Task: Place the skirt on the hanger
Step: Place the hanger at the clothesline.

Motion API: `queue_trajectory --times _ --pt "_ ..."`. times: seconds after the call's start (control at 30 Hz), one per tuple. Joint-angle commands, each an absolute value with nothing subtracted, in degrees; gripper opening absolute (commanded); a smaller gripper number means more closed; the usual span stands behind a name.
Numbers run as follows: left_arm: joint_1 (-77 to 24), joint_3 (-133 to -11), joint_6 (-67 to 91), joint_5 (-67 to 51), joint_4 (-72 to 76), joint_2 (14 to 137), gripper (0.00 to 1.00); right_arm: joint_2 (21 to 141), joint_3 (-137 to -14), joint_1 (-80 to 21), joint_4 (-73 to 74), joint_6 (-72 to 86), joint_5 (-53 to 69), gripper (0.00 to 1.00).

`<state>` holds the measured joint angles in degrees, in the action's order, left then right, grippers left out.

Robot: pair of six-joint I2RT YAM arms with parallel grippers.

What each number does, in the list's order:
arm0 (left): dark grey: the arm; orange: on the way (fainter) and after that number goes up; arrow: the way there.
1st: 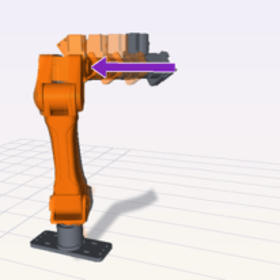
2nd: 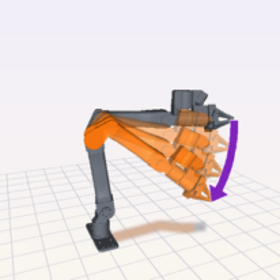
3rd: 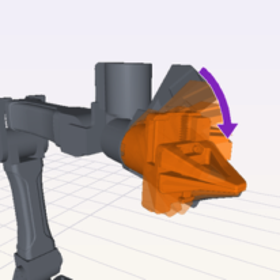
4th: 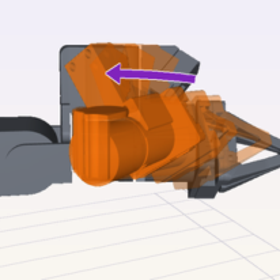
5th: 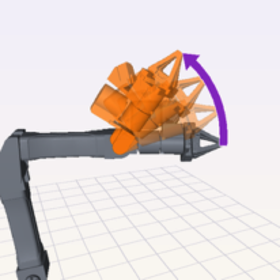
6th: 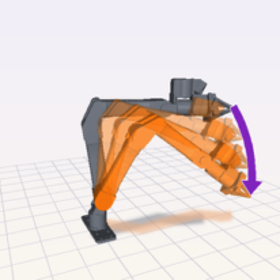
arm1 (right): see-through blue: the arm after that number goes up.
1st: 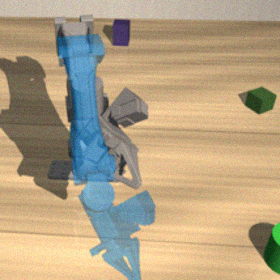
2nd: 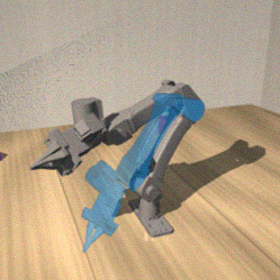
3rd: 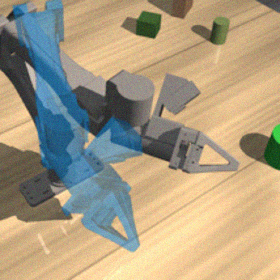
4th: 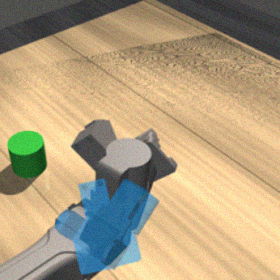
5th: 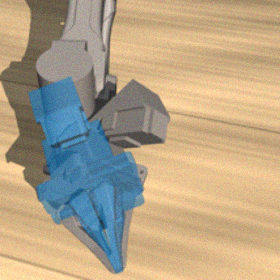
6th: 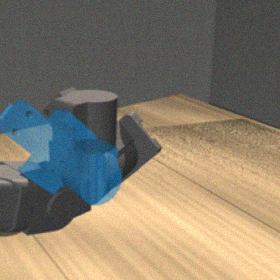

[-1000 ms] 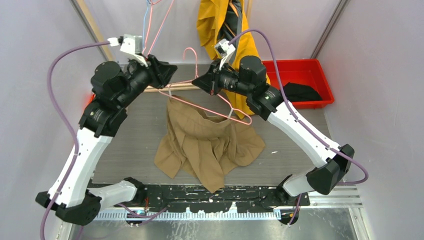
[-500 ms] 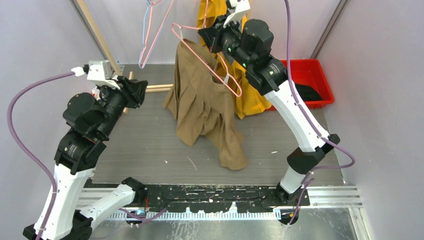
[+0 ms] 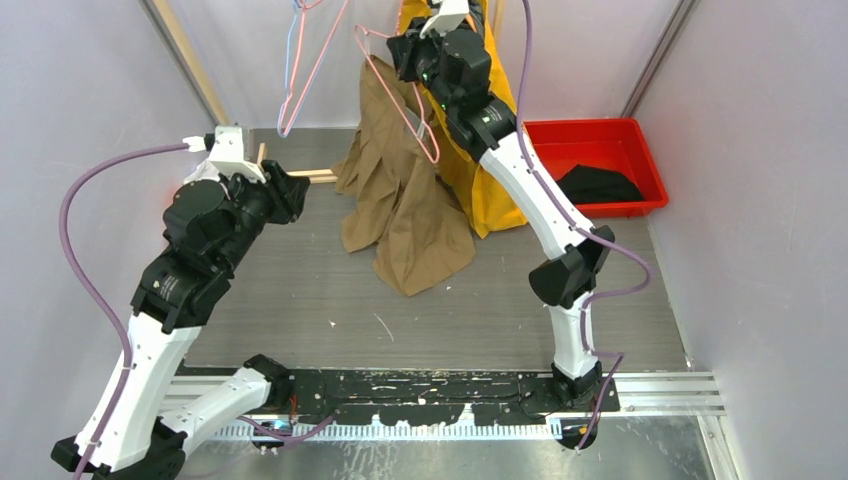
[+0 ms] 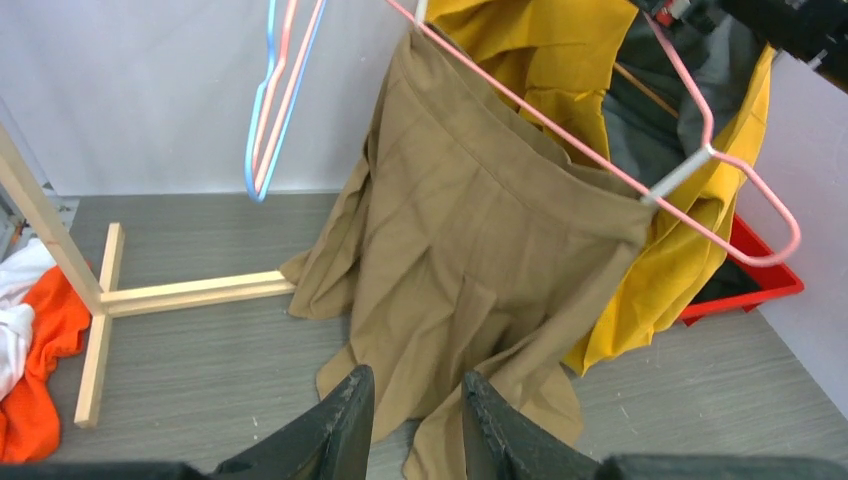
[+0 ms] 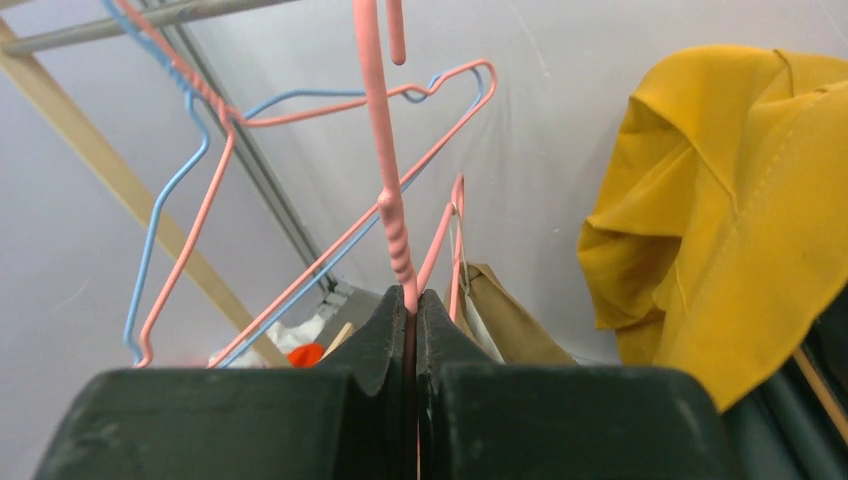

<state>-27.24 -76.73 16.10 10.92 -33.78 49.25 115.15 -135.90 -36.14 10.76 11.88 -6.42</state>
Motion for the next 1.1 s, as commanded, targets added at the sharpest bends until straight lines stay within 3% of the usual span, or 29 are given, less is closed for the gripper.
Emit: queue_trajectory --times 0.0,0.3,1.07 --pt "-26.9 -76.4 15.7 10.9 -32.3 48.6 0.38 115.7 -144.2 -35.6 -5.1 14.2 -8.4 0.01" --pt "-26.9 -76.0 15.1 9.8 -32.0 49.8 0.38 115.6 -132.8 -35.7 -24.8 17.6 -10.2 0.01" --pt "-26.6 -77.5 13.3 7.4 -34.4 51.5 0.35 126.2 -136.1 -35.4 -39.2 27.2 -14.3 0.01"
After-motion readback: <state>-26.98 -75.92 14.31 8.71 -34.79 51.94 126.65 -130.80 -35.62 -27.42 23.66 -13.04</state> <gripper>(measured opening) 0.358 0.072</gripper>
